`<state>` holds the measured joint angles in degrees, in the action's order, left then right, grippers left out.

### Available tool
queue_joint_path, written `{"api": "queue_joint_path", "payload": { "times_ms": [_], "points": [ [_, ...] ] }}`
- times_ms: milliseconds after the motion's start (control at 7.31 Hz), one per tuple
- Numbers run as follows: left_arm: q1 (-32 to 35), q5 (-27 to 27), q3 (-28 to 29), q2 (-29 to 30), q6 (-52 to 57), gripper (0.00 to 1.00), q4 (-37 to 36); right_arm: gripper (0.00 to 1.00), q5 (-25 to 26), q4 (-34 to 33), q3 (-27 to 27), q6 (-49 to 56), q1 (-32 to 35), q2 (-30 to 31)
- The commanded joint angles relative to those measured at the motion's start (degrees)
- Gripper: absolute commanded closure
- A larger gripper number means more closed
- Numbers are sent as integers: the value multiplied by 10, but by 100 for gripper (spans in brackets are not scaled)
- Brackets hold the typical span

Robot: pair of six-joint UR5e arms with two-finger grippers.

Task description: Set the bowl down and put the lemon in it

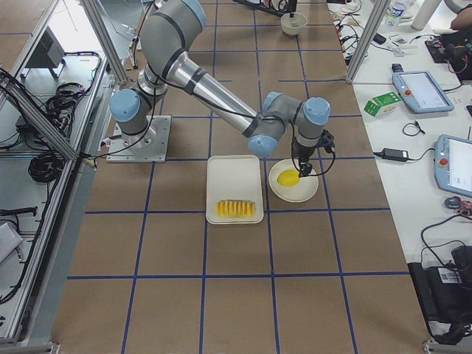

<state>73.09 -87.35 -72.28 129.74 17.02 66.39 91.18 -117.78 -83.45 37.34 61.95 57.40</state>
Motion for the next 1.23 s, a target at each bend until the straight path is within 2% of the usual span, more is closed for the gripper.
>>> {"api": "queue_joint_path", "payload": {
  "times_ms": [0, 274, 547, 684, 821, 958, 1095],
  "points": [
    [-1, 0, 0, 11, -1, 2, -9, 0, 1, -3, -1, 22, -14, -22],
    [-10, 1, 2, 16, 0, 13, -9, 0, 2, 2, -1, 32, -14, -31],
    [-11, 6, 2, 19, -5, 50, -7, 0, 0, 5, -1, 32, -14, -39],
    [-11, 6, 2, 24, -1, 51, -8, 18, -5, 6, -1, 31, -14, -39],
    [-11, 6, 3, 25, -1, 55, -8, 65, -7, 7, -1, 31, -14, -37],
    [-11, 6, 3, 29, -1, 65, -9, 93, -5, 12, -1, 28, -14, -34],
    [-11, 6, 3, 31, 0, 97, -9, 100, -1, 16, 1, 27, -14, -27]
  ]
}}
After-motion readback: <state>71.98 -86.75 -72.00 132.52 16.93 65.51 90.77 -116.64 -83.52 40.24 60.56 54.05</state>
